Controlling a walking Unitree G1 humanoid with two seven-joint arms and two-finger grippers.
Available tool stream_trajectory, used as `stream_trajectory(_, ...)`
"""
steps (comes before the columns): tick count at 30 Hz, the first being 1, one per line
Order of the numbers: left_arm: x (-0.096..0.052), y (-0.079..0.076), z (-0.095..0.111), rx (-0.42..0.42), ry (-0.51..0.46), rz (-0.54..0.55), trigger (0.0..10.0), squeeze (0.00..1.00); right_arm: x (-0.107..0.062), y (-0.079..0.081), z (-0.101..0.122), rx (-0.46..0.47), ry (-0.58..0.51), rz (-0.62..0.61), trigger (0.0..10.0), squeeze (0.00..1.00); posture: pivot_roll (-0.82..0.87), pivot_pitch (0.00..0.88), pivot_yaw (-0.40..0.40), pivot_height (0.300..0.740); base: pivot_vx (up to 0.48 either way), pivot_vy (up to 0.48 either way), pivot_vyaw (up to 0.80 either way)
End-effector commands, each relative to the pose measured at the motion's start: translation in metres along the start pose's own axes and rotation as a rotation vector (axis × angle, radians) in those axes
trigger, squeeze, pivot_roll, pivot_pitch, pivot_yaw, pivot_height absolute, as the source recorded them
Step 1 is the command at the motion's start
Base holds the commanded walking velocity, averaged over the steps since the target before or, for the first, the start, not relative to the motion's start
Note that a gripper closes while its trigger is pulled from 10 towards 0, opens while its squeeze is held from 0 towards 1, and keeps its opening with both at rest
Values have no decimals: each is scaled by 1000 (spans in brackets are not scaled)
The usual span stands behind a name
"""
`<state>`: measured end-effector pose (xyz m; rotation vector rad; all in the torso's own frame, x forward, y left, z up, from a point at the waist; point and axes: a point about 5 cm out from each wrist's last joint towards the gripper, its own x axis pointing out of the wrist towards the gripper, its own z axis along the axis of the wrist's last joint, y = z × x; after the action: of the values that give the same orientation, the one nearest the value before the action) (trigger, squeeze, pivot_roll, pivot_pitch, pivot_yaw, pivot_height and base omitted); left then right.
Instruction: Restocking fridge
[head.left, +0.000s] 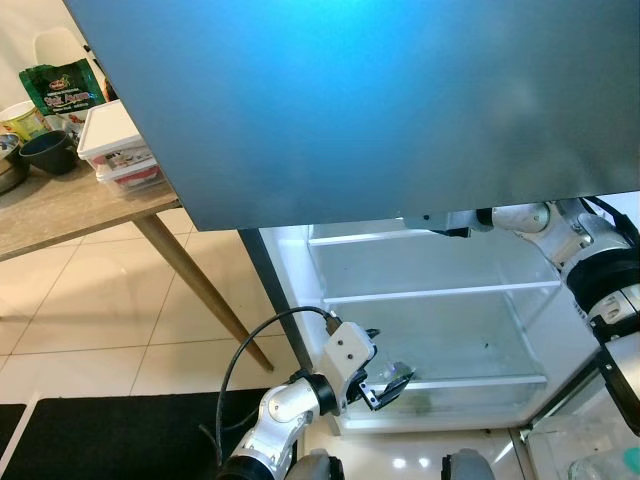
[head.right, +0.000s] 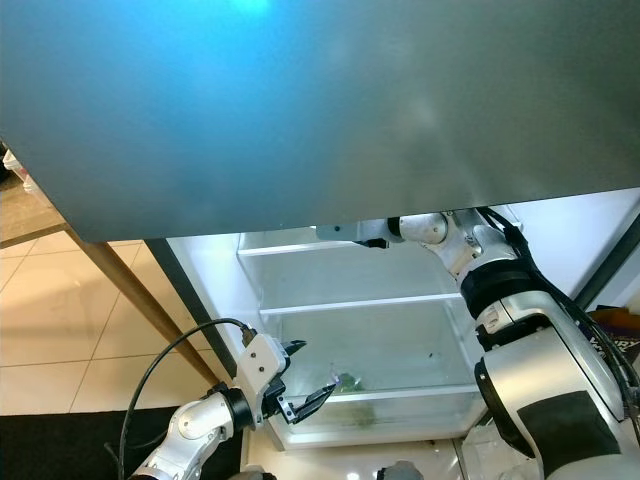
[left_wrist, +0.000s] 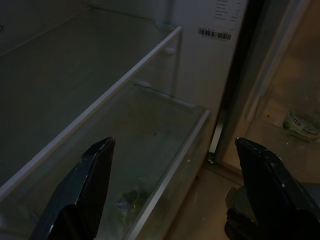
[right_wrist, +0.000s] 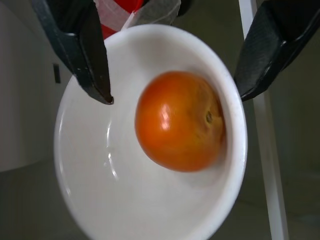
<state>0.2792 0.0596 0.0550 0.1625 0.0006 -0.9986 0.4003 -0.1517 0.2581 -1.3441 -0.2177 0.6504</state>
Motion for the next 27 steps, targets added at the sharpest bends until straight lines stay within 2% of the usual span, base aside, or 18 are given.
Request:
stream_trajectory(1,-4,-1,-7,0,29,-7,10000,0,-1,-5,9,-5,-60,-51,10000,0,-103,160,112,632,0,0,0)
stream_trajectory(11,-4,0,-6,5,29,-6,10000,0,-5,13,12,-2,-93,-61,10000,0,-102,156,110,632,0,0,0)
stream_trajectory(16,-4,0,-6,6,27,-4,10000,0,-14,16,14,-3,-112,-123,10000,0,-107,156,109,632,0,0,0)
stream_trajectory(21,-4,0,-6,5,27,-5,10000,0,-20,22,13,6,-114,-122,10000,0,-110,157,110,632,0,0,0)
stream_trajectory(22,-4,0,-6,4,28,-7,10000,0,-25,30,16,18,-126,-112,10000,0,-112,155,113,632,0,0,0)
stream_trajectory(27,-4,0,-6,5,28,-9,10000,0,-31,39,21,31,-141,-103,10000,0,-113,154,114,632,0,0,0)
